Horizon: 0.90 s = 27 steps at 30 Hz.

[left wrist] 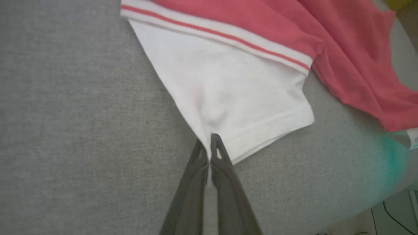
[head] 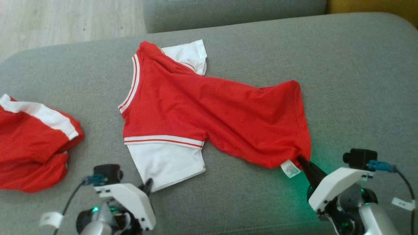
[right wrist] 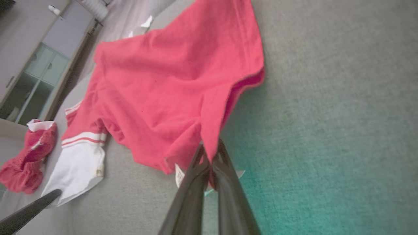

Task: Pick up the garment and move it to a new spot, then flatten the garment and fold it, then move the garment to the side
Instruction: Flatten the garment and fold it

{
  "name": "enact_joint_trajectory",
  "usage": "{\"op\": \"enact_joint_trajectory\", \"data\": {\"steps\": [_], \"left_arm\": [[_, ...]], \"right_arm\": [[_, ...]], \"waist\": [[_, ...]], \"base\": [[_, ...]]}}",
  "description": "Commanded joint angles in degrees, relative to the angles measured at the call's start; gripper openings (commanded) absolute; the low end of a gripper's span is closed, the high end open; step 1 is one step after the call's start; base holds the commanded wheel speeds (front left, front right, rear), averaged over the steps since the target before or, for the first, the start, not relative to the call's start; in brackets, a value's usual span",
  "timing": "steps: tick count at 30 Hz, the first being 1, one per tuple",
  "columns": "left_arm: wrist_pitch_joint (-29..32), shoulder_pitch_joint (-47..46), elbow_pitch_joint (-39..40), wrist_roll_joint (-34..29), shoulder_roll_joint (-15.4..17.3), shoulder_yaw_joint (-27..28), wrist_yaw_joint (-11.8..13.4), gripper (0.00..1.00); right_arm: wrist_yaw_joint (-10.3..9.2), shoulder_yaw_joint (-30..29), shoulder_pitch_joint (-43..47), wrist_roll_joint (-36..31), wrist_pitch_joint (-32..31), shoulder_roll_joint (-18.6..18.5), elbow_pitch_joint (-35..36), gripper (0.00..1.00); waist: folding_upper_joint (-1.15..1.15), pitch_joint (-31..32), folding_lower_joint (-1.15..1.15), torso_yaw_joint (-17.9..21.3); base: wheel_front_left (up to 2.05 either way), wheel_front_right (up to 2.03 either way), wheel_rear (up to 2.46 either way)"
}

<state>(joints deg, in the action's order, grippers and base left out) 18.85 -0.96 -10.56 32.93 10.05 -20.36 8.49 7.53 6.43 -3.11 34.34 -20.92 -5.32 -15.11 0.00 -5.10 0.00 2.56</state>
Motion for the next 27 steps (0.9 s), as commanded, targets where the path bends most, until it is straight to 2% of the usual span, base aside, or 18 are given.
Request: {"op": "enact_joint_trajectory", "data": {"steps": [1,3,7,12,18,23,27], "left_arm": [[-0.65,-1.68,2.70,0.29,1.28,2.75,0.27,0.00],[-1.31,-1.70,5.23,0.46,1.72,3.43,0.28,0.00],[-2.00,-5.63,10.26,0.20,3.47,4.36,-1.43,0.00],[-1.17,-19.27,10.04,-0.27,6.21,5.72,-5.18,0.00],[-2.64,-42.37,-1.12,-0.67,6.02,6.89,-9.41,0.00],[-6.67,-61.28,-13.48,-1.00,4.29,7.86,-11.79,0.00],[-10.45,-74.99,-22.07,-0.33,3.04,9.60,-12.61,0.00]], "right_arm": [[-0.04,1.33,-2.11,0.66,0.87,-1.19,2.50,0.00],[-0.04,1.60,-2.34,2.92,1.67,-1.60,3.86,0.00],[-0.04,1.49,-5.65,8.00,2.64,-3.14,7.66,0.00],[-0.04,1.10,-16.50,16.21,0.70,-4.84,8.45,0.00],[-0.04,-2.17,-37.09,26.81,-3.40,-5.20,-0.24,0.00],[-0.04,-3.14,-55.17,28.91,-2.12,-6.48,-9.18,0.00],[-0.04,-2.41,-67.85,29.53,-0.61,-7.25,-14.47,0.00]], "waist": [[0.00,0.18,0.00,-0.03],[0.00,0.19,0.00,-0.10],[0.00,-1.77,0.00,-0.36],[0.00,-7.31,0.00,-0.91],[0.00,-14.90,0.00,-1.69],[0.00,-18.64,0.00,-2.76],[0.00,-20.71,0.00,-3.46]], "base": [[0.00,0.00,0.00],[0.00,0.00,0.00],[0.00,0.00,0.00],[0.00,0.00,0.00],[0.00,0.00,0.00],[0.00,0.00,0.00],[0.00,0.00,0.00]]}}
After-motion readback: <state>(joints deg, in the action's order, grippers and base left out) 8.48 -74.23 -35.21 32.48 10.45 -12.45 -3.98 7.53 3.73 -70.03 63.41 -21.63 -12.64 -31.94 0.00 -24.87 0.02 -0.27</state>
